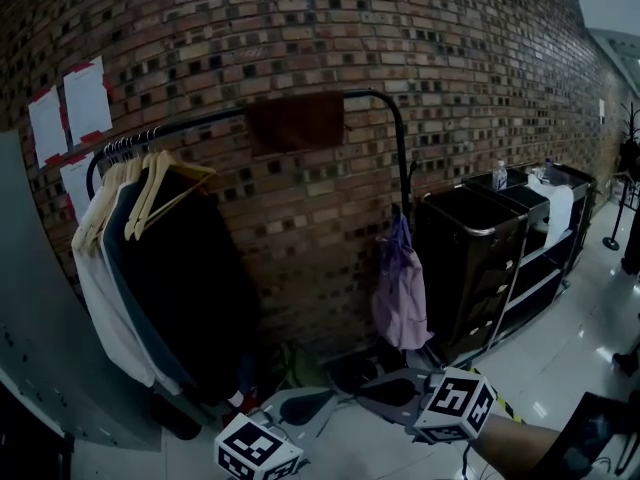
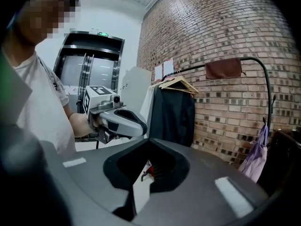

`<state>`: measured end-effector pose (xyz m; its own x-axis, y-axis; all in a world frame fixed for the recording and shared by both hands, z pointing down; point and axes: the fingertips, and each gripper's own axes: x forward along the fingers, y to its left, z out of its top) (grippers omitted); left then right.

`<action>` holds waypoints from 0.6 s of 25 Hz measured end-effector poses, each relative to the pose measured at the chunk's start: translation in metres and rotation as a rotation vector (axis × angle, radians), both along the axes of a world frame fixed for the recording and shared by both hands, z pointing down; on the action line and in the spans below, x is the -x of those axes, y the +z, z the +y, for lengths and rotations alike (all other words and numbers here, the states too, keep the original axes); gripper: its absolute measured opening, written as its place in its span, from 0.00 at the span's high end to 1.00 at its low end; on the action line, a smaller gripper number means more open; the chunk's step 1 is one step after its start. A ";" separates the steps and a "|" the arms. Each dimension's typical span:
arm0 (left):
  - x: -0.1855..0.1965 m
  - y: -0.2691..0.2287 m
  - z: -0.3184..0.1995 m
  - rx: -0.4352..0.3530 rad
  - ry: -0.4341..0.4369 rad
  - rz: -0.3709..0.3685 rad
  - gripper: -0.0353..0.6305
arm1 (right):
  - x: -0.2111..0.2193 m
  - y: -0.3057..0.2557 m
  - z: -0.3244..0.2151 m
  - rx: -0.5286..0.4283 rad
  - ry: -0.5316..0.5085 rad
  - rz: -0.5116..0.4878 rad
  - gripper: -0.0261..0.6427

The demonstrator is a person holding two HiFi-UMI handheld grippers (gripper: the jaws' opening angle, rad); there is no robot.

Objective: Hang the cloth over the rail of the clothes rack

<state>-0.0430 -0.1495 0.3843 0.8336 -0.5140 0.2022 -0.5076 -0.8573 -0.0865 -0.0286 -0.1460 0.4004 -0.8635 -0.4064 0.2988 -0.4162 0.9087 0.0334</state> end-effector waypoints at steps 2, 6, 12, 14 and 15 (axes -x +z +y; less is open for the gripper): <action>-0.001 -0.001 0.007 -0.005 -0.007 -0.002 0.94 | -0.001 -0.005 0.007 -0.007 -0.005 -0.012 0.96; -0.006 -0.006 0.015 -0.013 -0.020 -0.004 0.94 | -0.005 -0.010 0.016 -0.019 -0.017 -0.012 0.96; -0.028 -0.007 0.031 -0.008 -0.011 -0.013 0.94 | -0.020 -0.012 0.030 -0.010 -0.041 -0.005 0.96; -0.034 -0.006 0.033 -0.011 -0.013 -0.015 0.94 | -0.026 -0.012 0.033 -0.013 -0.046 -0.006 0.96; -0.037 -0.005 0.035 -0.011 -0.014 -0.015 0.94 | -0.028 -0.012 0.034 -0.014 -0.050 -0.004 0.96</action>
<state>-0.0061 -0.1145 0.3793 0.8232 -0.5279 0.2088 -0.5181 -0.8490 -0.1037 -0.0006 -0.1116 0.3887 -0.8839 -0.3672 0.2896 -0.3708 0.9277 0.0444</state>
